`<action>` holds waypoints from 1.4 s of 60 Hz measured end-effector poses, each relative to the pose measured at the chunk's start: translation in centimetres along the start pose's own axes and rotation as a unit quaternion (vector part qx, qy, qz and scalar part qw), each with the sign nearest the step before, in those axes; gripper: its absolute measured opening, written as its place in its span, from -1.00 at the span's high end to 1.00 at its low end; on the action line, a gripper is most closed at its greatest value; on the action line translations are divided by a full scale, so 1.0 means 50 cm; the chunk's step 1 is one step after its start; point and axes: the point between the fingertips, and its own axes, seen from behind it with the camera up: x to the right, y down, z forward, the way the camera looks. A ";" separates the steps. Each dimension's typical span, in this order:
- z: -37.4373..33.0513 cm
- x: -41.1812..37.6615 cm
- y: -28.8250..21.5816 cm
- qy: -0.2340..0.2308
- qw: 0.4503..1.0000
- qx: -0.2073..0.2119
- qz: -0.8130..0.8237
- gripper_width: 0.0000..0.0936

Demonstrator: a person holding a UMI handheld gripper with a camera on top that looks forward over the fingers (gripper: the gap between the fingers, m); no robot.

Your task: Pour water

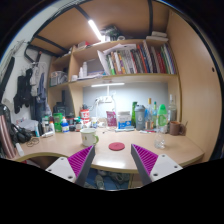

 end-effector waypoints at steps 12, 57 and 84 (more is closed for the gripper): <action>-0.005 0.032 -0.006 0.008 1.000 0.010 0.017 -0.71; 0.382 0.543 -0.037 0.167 0.985 0.027 -0.029 -0.64; 0.504 0.573 -0.010 0.182 0.983 0.026 -0.007 0.09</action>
